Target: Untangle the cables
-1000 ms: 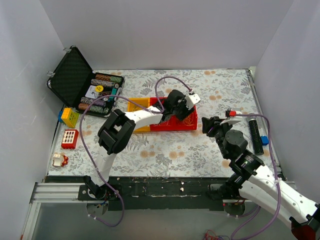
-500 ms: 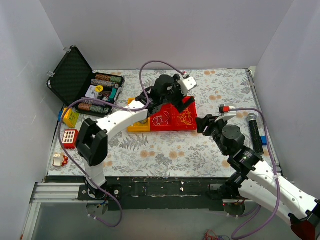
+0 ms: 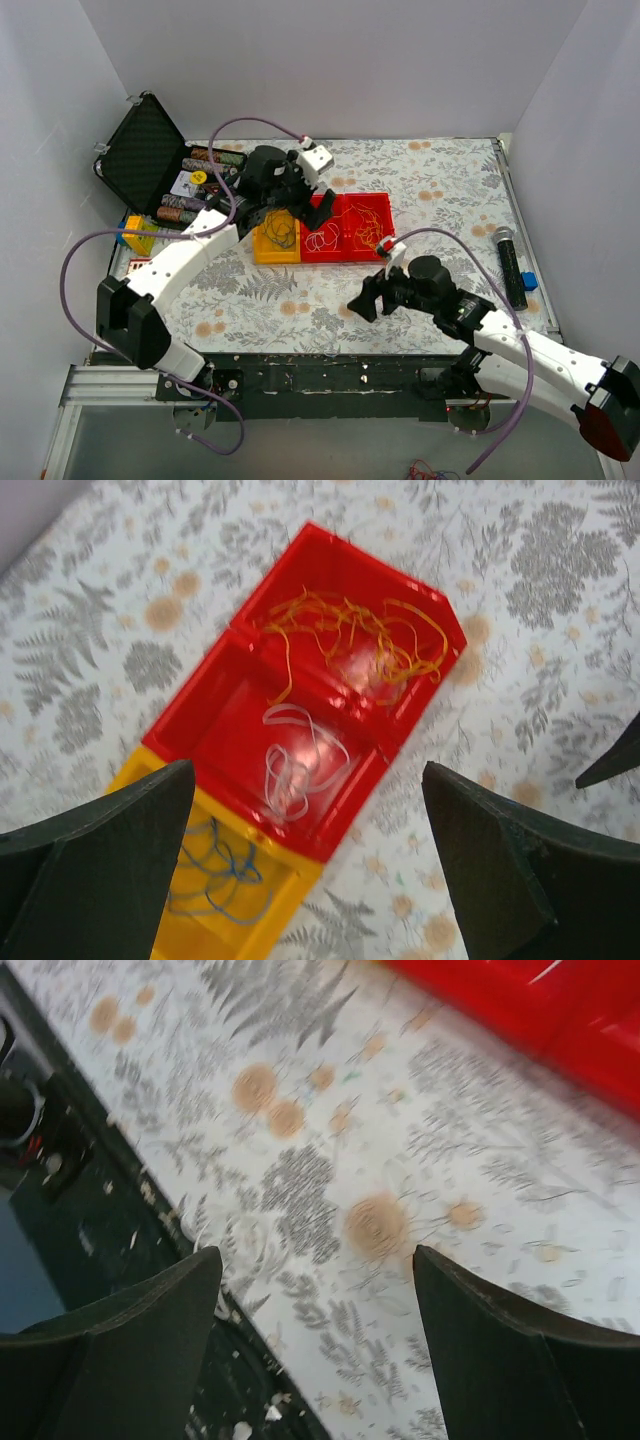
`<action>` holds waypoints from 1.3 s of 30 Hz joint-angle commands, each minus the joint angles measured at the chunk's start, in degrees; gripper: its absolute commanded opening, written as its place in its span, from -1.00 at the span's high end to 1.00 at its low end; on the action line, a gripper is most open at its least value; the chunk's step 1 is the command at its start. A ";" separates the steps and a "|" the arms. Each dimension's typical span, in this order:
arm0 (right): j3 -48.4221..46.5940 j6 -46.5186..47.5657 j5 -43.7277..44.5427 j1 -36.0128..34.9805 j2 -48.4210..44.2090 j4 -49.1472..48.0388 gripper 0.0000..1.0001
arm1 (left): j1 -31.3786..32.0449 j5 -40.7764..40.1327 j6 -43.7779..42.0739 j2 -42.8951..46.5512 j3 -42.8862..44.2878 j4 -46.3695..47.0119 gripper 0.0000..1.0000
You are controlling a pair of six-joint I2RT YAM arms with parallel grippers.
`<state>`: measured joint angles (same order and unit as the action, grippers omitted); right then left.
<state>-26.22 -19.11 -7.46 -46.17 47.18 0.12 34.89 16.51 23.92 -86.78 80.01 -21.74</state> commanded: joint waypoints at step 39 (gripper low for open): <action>-30.19 15.05 18.28 -7.81 22.42 9.63 0.97 | -13.80 7.04 9.30 13.22 -9.35 -12.44 -0.96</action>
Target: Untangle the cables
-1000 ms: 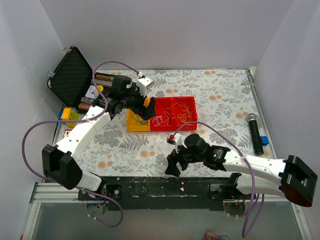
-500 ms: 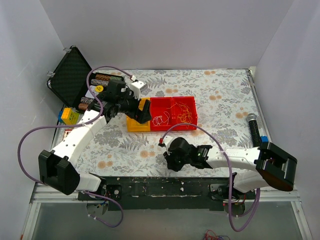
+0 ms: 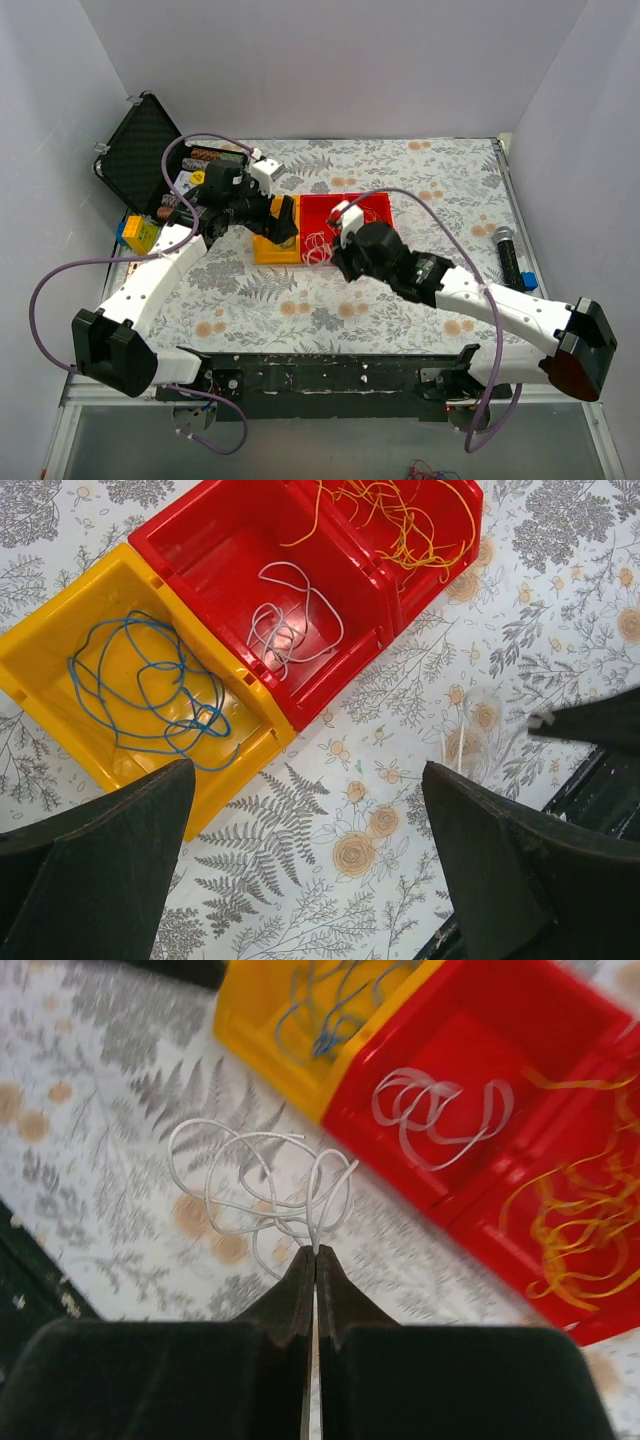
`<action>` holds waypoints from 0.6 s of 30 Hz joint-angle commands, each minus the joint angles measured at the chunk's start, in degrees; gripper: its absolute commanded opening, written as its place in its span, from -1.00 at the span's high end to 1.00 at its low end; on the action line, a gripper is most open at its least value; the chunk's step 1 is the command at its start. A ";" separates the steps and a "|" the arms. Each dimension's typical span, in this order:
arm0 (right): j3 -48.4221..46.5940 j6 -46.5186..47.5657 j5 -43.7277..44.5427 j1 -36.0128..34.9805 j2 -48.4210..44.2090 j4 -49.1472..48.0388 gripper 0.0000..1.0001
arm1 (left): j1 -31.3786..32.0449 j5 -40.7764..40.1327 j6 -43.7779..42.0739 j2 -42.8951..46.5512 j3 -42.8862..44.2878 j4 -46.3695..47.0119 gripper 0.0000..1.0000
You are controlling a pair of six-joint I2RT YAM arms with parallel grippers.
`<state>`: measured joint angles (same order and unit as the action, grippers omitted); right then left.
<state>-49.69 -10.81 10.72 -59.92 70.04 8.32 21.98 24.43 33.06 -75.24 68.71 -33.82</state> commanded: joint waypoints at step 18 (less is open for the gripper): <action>-23.43 11.69 -2.29 16.15 24.17 -3.12 0.97 | -5.19 -3.33 2.19 4.75 2.93 -0.10 -0.96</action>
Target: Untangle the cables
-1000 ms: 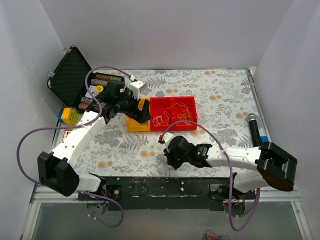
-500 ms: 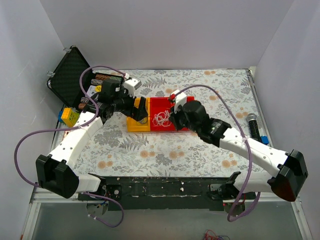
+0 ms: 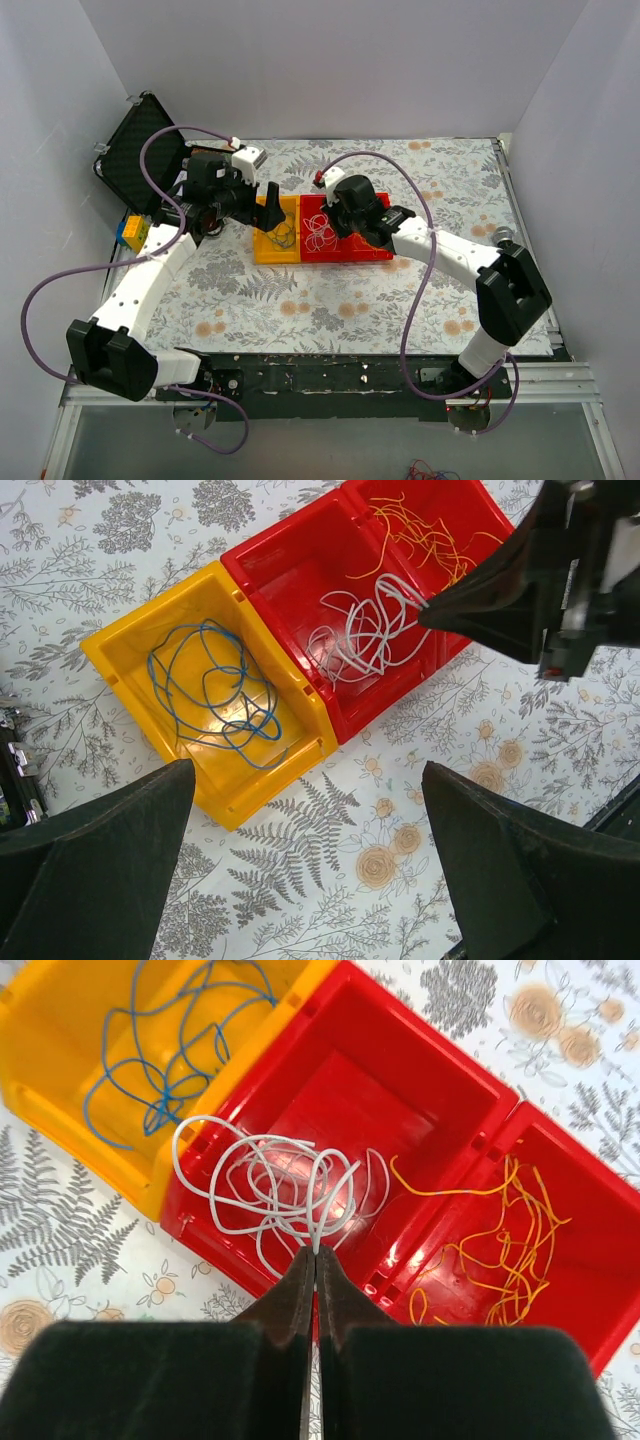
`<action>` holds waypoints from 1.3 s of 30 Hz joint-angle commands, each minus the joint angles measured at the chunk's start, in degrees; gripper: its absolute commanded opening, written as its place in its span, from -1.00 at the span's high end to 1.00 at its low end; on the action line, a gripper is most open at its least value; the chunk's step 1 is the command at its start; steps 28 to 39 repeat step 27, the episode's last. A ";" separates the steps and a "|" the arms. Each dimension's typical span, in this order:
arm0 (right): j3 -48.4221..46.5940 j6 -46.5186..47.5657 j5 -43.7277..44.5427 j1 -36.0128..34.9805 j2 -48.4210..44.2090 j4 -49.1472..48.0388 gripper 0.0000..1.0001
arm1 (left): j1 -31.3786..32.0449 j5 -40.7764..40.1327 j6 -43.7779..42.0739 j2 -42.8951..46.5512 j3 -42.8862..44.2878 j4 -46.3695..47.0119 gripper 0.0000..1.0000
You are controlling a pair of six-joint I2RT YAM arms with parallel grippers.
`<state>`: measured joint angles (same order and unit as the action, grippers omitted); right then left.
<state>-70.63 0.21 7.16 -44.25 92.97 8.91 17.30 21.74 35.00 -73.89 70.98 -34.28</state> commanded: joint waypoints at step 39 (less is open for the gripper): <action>22.89 -14.09 2.51 7.85 -35.65 -5.04 -0.59 | -0.60 -16.55 9.46 8.94 -11.82 12.57 -0.96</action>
